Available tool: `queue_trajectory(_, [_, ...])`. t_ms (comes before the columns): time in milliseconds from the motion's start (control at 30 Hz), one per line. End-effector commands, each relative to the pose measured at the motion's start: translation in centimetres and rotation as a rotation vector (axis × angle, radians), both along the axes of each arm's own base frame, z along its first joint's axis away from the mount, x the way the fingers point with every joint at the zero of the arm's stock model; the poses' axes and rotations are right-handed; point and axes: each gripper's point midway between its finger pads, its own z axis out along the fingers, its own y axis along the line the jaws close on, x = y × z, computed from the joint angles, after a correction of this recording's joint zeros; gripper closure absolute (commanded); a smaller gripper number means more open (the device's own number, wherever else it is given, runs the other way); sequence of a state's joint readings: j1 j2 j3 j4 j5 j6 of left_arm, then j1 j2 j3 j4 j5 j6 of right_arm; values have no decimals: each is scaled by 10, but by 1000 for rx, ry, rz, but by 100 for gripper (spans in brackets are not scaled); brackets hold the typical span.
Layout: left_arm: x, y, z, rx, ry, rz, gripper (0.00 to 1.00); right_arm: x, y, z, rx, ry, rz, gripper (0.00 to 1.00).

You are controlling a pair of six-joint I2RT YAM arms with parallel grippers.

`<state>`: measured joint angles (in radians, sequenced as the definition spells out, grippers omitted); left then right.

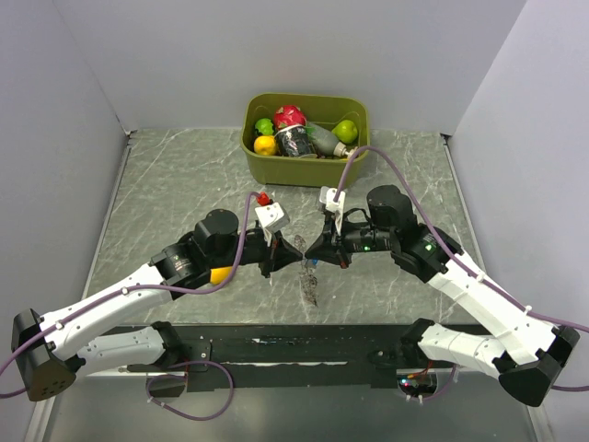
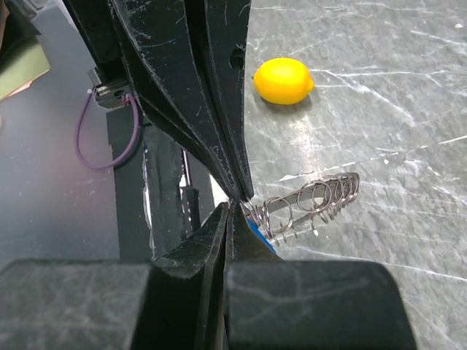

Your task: Put the keys on the keyring

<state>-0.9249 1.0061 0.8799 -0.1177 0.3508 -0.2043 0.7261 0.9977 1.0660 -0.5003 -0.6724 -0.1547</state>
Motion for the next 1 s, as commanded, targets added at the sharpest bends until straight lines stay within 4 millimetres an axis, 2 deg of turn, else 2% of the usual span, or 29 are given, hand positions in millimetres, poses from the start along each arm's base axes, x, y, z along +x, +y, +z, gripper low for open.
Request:
queue_trajectory(0, [-5,-6,44,-108,-71,-36,99,7,4,19,43,-77,-15,100])
queue_trajectory(200, [-12,-5,41,-102,-72,-73,99,16,-1,17,22,-91,-76,100])
queue_trajectory(400, [-15,-3,37,-95,-65,-76,99,13,-4,23,35,-109,-75,100])
queue_trajectory(633, [-13,-3,41,-103,-71,-67,99,14,-3,19,26,-104,-71,100])
queue_trajectory(967, [-12,-3,44,-116,-70,-53,99,7,-5,23,43,-113,-54,100])
